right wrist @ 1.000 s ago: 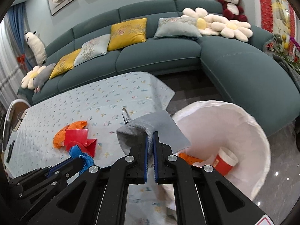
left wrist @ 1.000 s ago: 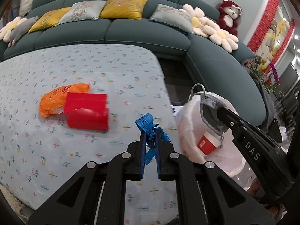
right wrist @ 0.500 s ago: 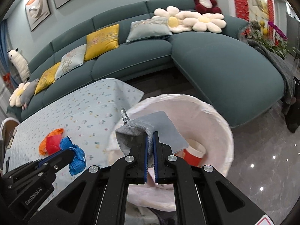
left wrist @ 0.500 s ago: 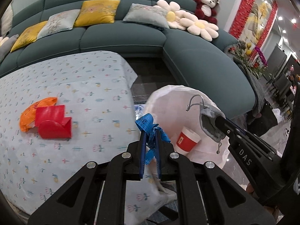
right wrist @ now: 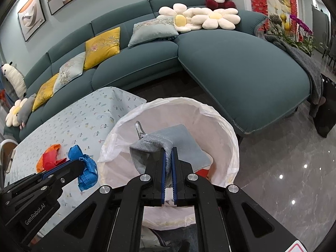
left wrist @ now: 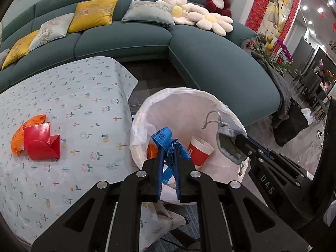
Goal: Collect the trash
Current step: 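Carry the glove in the left gripper and the pouch in the right over the bin, then open the left gripper dropping the glove while the right drops the pouch into the bin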
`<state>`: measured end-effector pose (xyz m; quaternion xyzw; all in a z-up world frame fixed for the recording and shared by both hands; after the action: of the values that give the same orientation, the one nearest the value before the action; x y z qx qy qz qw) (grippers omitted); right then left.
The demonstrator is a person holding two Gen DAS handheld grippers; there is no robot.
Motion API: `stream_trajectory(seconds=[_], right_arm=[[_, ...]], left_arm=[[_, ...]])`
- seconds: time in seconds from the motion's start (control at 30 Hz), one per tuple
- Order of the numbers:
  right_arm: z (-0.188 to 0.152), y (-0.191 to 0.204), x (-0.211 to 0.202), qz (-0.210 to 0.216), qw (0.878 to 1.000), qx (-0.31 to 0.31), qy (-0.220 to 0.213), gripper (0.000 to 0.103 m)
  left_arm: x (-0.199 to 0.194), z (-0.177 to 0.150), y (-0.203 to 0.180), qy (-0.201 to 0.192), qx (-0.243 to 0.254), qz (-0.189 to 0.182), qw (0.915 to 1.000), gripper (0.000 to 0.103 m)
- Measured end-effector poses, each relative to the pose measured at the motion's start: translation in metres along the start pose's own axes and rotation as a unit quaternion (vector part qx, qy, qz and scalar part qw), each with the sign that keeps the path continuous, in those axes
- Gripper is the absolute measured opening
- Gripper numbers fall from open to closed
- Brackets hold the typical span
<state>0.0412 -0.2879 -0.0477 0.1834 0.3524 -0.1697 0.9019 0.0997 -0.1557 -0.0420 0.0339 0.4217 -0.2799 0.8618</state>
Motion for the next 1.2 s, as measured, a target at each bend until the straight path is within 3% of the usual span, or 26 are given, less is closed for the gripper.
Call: stream_trajectory(seconds=[0.73, 0.97, 1.2], right_arm=[[-0.004, -0.01, 0.009, -0.009, 1.0, 0.02, 0.01, 0.012], [-0.004, -0.01, 0.009, -0.013, 1.0, 0.022, 0.004, 0.022], [-0.005, -0.008, 0.008, -0.016, 1.0, 0.02, -0.001, 0.029]], left_arm=[[0.019, 0.001, -0.005, 0.011, -0.006, -0.011, 0.9999, 0.012], [0.019, 0.003, -0.004, 0.002, -0.015, -0.017, 0.9998, 0.032], [0.016, 0.004, -0.002, -0.003, -0.018, -0.014, 0.9997, 0.042]])
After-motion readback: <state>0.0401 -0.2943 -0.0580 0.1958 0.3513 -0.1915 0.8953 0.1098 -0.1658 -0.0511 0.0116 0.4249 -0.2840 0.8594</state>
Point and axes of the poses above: each gripper's, at about its wrist camera, not at the fingertips, and x roughly the way its jaws point, y to its left, z to its top, the point moved 2 cm from there along x, roughly the way its jaws point, and after that the axes turned 3 degrees about -y, right-handed, at the moved point
